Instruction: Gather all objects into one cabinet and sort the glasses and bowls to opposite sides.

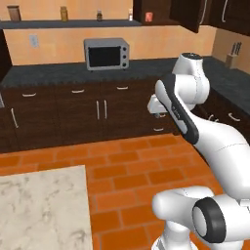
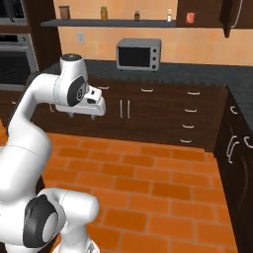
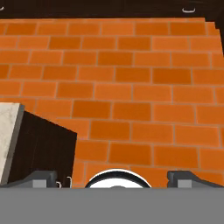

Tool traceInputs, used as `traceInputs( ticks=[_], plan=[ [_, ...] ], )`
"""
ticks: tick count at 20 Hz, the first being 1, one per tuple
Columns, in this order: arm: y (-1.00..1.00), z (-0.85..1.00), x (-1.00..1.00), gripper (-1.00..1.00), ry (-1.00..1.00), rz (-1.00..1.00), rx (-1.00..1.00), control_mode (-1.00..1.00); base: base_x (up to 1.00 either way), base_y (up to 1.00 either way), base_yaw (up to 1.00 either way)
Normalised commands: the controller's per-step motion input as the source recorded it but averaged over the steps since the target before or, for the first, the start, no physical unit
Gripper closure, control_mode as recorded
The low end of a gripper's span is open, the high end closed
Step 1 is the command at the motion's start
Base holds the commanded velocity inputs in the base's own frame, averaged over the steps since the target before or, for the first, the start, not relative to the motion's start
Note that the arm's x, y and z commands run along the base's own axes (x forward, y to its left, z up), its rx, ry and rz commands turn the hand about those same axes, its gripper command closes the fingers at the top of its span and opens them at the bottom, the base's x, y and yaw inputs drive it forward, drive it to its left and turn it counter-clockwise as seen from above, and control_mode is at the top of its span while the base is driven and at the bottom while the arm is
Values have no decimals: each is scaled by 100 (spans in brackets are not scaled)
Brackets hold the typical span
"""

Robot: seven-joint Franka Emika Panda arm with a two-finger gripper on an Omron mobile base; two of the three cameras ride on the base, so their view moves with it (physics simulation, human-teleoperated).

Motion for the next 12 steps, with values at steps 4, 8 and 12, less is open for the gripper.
traceInputs(
  ticks=[4,8,12],
  plan=[
    [0,0,0,-100,0,0,0,100,100,-31,0],
    [0,0,0,-100,0,0,0,100,100,-34,0],
    [0,0,0,-100,0,0,0,100,100,-32,0]
  ],
)
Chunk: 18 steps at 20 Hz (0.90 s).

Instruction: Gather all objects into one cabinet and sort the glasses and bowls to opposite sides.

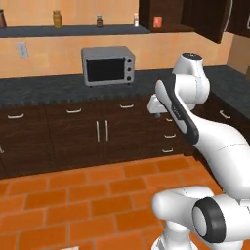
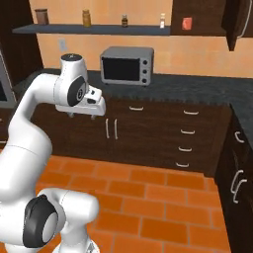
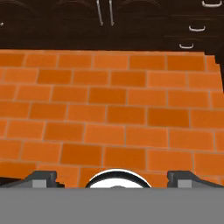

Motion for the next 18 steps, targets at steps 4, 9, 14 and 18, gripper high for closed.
traceInputs(
  ticks=[4,9,14,18],
  plan=[
    [0,0,0,-100,0,0,0,100,100,-26,0],
    [0,0,0,-100,0,0,0,100,100,-28,0],
    [0,0,0,-100,0,0,0,100,100,-20,0],
    [0,0,0,-100,0,0,0,100,100,-33,0]
  ],
)
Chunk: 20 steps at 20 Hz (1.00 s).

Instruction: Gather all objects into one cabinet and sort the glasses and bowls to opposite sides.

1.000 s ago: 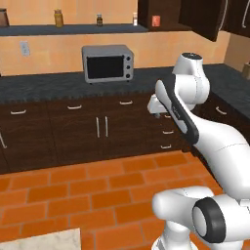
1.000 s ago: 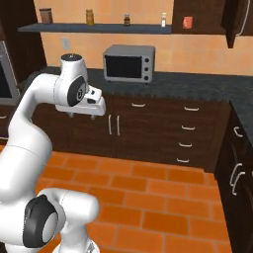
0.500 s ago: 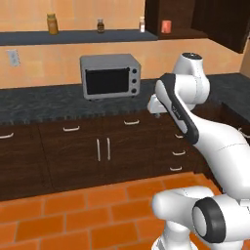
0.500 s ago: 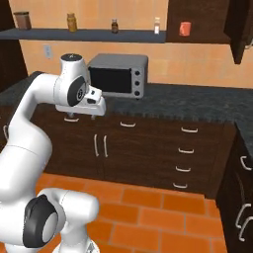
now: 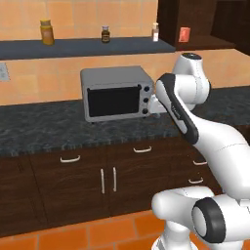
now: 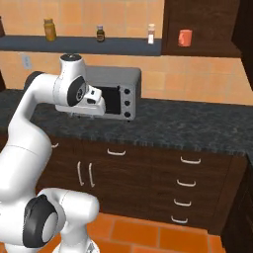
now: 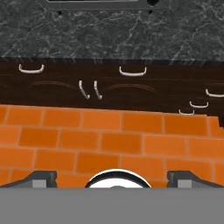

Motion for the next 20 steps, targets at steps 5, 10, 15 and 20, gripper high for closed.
traceInputs(
  ticks=[5,10,15,20],
  plan=[
    [0,0,0,-100,0,0,0,100,98,-72,5],
    [0,0,0,-100,0,0,0,100,81,-78,0],
    [0,0,0,-100,0,0,0,100,95,-36,1],
    [0,0,0,-100,0,0,0,100,46,-89,7]
  ],
)
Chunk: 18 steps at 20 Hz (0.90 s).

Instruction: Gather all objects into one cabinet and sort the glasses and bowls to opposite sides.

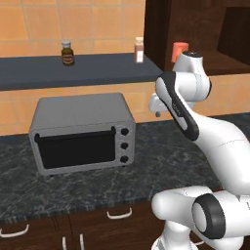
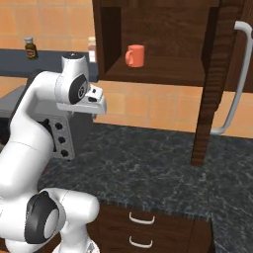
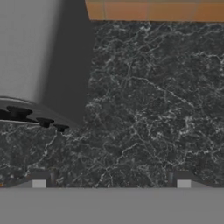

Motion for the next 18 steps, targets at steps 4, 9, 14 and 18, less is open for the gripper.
traceInputs(
  ticks=[4,9,14,18],
  plan=[
    [0,0,0,-100,0,0,0,100,56,-81,9],
    [0,0,0,-100,0,0,0,100,4,-8,0],
    [0,0,0,-100,0,0,0,100,2,-12,-6],
    [0,0,0,-100,0,0,0,100,10,-23,-22]
  ],
)
